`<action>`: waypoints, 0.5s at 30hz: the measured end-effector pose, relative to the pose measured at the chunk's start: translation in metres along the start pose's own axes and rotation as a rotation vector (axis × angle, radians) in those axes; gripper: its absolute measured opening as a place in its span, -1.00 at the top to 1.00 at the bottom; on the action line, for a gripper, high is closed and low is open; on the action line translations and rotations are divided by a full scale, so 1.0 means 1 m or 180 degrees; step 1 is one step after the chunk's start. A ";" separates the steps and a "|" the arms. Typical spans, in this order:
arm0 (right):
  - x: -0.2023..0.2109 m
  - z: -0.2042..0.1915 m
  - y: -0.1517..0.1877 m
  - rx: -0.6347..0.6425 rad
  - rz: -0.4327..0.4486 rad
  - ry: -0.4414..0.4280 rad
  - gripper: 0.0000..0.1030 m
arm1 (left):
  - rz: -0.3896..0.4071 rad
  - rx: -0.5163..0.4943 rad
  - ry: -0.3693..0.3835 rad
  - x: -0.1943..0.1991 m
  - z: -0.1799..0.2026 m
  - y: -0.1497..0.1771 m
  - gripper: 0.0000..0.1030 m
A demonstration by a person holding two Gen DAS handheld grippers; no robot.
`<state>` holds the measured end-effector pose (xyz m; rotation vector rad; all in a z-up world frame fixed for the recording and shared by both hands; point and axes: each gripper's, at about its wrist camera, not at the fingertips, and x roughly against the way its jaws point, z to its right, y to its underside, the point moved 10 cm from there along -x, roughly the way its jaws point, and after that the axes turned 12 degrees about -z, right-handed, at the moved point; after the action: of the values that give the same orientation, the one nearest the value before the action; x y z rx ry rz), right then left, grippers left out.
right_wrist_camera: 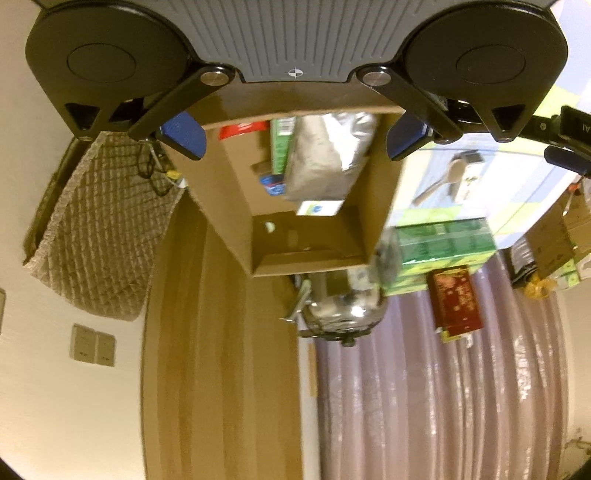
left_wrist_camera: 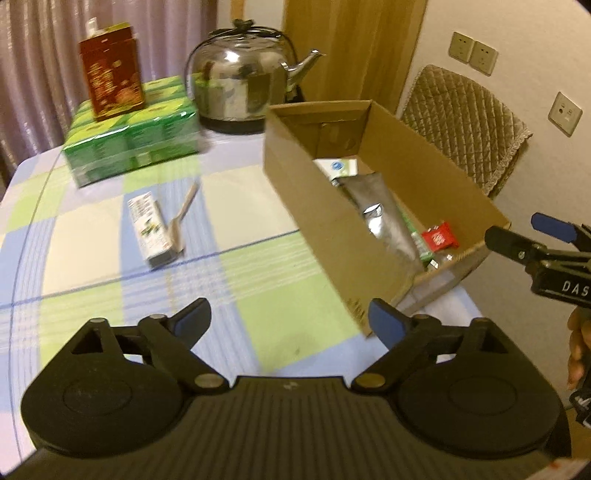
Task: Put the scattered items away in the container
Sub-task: 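Open the left tool dropping the foil bag while the right tool releases the candy inside, then move both tools back toward the cream box and spoon on the table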
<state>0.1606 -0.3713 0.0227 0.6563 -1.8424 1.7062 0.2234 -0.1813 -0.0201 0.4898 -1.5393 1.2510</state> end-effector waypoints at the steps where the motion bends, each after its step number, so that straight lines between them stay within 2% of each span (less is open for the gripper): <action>1: 0.002 -0.006 0.002 0.0019 -0.0010 -0.0027 -0.96 | -0.0001 -0.0001 -0.0033 0.003 -0.004 0.006 -0.81; 5: 0.008 -0.027 0.011 0.0066 -0.0040 -0.0107 -0.96 | -0.0004 0.0023 -0.0170 0.014 -0.023 0.031 -0.89; 15: 0.022 -0.083 0.031 0.0306 -0.0118 -0.0312 -0.96 | -0.0027 0.0268 -0.0350 0.033 -0.069 0.078 -0.92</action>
<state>0.1289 -0.2861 0.0194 0.8216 -1.8109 1.7756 0.1799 -0.0817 -0.0325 0.6280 -1.5790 1.3046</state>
